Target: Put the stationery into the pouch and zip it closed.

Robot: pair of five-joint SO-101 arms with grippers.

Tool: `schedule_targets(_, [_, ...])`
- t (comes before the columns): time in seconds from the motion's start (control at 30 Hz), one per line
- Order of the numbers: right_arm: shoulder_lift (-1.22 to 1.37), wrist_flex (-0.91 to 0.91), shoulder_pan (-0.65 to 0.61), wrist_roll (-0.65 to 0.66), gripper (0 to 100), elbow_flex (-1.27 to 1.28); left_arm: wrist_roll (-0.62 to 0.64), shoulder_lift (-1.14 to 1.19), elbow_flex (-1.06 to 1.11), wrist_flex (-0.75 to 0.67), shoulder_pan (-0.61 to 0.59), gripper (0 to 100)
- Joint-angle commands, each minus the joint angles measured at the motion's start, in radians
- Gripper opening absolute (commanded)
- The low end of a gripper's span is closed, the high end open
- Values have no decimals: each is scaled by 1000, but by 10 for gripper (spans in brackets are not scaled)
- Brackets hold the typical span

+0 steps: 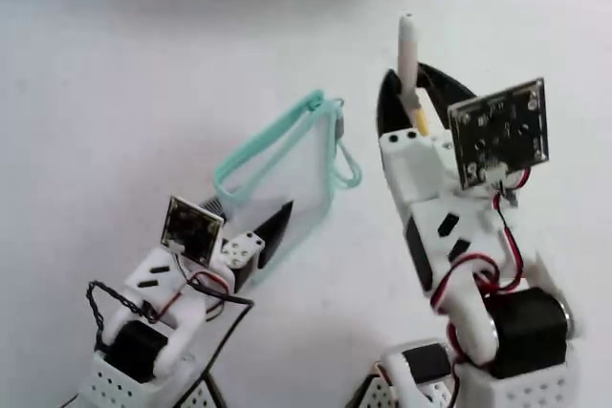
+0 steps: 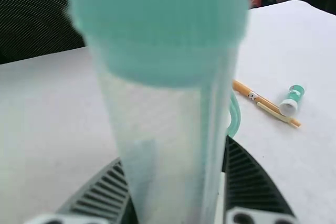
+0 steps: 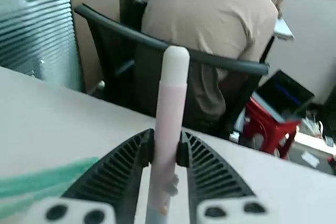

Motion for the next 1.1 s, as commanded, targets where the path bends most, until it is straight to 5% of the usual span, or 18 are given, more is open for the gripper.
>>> schedule_targets(0.0, [41,-53,-107,8,18,-147,6,-7,-31,2,-1,210])
schedule_targets(0.5, [527,-10,-461,8,18,-588,6,-7,-32,-3,2,210])
schedule_targets(1.07, [360,-131,-467,12,18,-141,6,-7,-32,-3,1,210])
